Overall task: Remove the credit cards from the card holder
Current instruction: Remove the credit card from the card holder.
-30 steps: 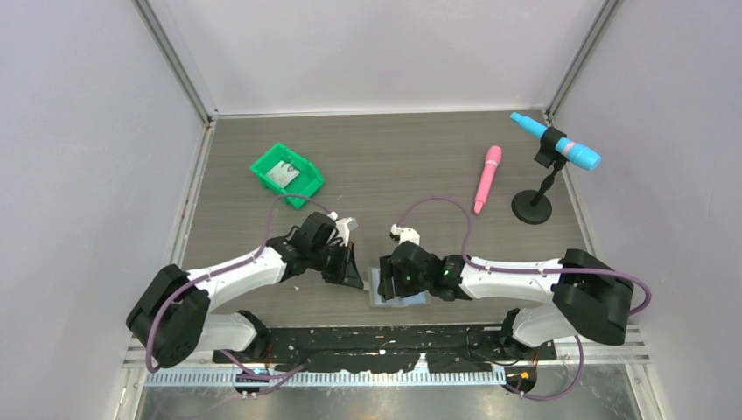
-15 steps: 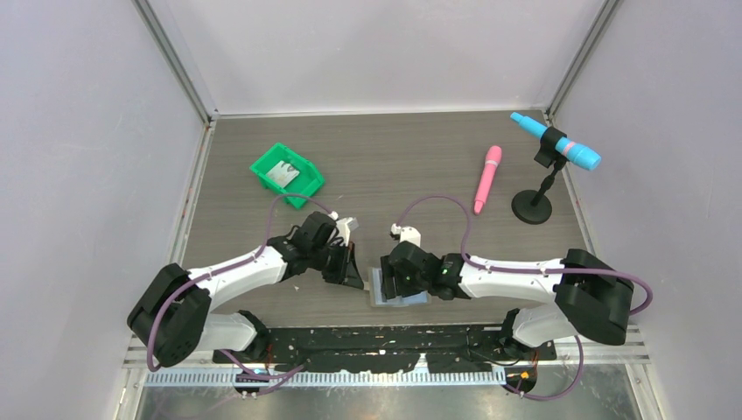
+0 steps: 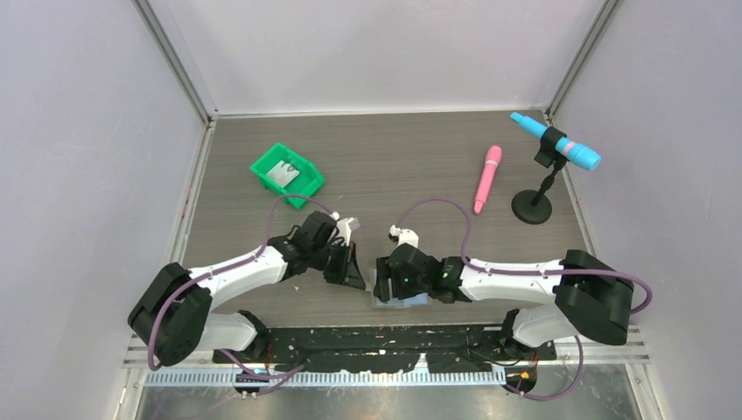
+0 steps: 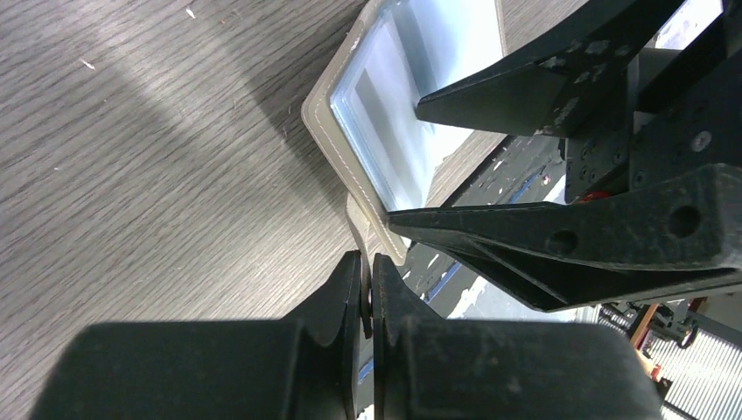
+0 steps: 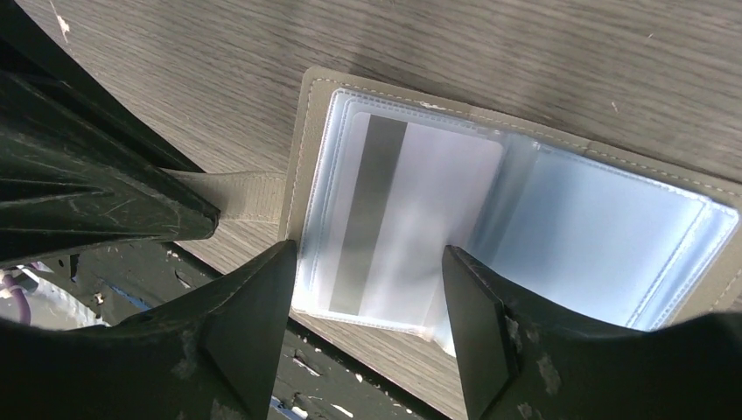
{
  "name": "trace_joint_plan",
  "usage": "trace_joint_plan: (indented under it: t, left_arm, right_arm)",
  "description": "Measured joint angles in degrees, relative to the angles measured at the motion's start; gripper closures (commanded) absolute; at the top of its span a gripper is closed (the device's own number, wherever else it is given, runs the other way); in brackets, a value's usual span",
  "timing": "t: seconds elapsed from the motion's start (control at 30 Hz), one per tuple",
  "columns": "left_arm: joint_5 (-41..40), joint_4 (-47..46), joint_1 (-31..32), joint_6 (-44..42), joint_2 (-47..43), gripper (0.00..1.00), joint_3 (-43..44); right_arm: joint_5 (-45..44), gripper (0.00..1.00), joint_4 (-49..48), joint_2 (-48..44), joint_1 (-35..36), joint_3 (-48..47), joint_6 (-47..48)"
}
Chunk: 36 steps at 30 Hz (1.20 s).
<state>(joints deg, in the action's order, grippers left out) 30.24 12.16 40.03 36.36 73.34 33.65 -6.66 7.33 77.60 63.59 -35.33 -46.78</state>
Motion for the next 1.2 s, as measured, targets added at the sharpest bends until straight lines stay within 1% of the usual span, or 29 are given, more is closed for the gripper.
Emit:
trace_joint_plan:
  t: [0.1,0.13,0.5,0.7,1.07,1.2]
  left_arm:
    - [0.31,0.02,0.00,0.26,0.00,1.00,0.00]
    - [0.33,0.04,0.00,0.26,0.00,1.00,0.00]
    - [0.31,0.22,0.00,-0.48,0.35,1.00,0.17]
    - [0.31,0.35,0.00,-0.81,0.52,1.00,0.94]
    - [0.37,0.55,0.09,-0.90,0.61,1.00,1.05]
    - [0.39,0.59,0.09,-0.90,0.74,1.00,1.07]
  right_arm:
    - [-0.07,0.39,-0.15,0.52,0.42,0.02,-0.20]
    - [-0.11,0.40,-0.39,0.52,0.46,0.11,-0.26]
    - [-1.44,0.40,-1.11,-1.79,0.87,1.68,-1.07]
    - [-2.62,0.34,-0.52,-4.44,0.87,3.10,-1.42]
    - [-4.63,0.34,-0.72,-9.09,0.94,6.64,-3.15]
    - [-4.85,0.31,-0.83,-10.54,0.94,7.19,-3.15]
